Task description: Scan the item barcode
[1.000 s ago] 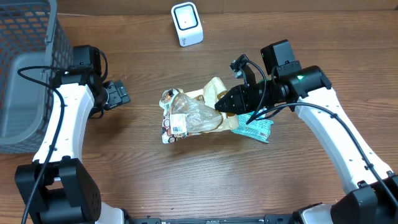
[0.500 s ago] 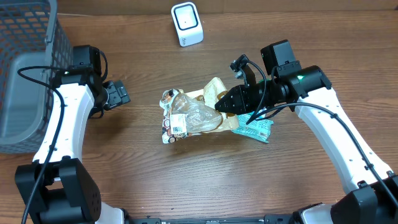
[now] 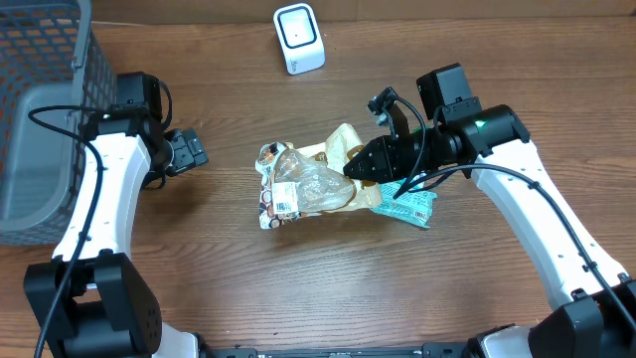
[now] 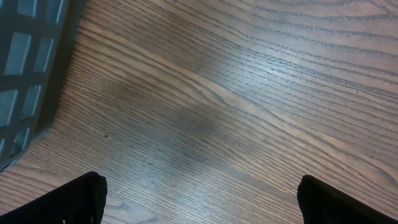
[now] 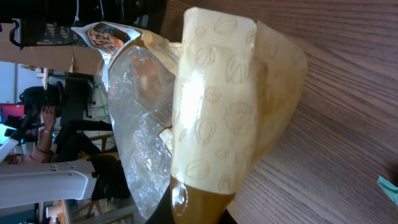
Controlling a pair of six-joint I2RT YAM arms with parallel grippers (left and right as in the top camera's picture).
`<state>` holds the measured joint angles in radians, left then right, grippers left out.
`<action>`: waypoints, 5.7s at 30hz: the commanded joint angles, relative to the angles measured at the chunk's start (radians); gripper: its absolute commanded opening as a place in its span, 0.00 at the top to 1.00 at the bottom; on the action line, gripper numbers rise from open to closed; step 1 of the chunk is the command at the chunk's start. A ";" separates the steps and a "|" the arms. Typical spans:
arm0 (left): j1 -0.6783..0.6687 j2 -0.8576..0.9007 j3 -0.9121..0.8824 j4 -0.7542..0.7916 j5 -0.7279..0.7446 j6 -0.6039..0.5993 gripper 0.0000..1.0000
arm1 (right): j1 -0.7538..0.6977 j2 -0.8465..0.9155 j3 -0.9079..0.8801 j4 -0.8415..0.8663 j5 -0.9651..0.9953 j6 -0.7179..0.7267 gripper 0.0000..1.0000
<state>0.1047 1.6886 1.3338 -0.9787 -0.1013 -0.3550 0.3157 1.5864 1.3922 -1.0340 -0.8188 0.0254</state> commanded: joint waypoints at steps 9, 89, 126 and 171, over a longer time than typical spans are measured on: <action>0.000 -0.023 0.005 0.000 0.001 0.022 0.00 | -0.003 -0.021 0.006 0.001 -0.009 -0.012 0.96; -0.001 -0.023 0.005 0.000 0.001 0.022 0.01 | -0.004 -0.021 0.004 -0.151 0.082 -0.046 0.96; 0.000 -0.023 0.005 0.000 0.001 0.022 0.00 | -0.004 -0.021 0.013 0.036 0.073 0.026 0.96; -0.001 -0.023 0.005 0.000 0.001 0.022 0.00 | 0.212 0.521 0.367 1.229 1.204 -0.528 0.96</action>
<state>0.1047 1.6886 1.3338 -0.9791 -0.1013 -0.3553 0.5251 2.0724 1.7439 0.1463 0.3035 -0.4091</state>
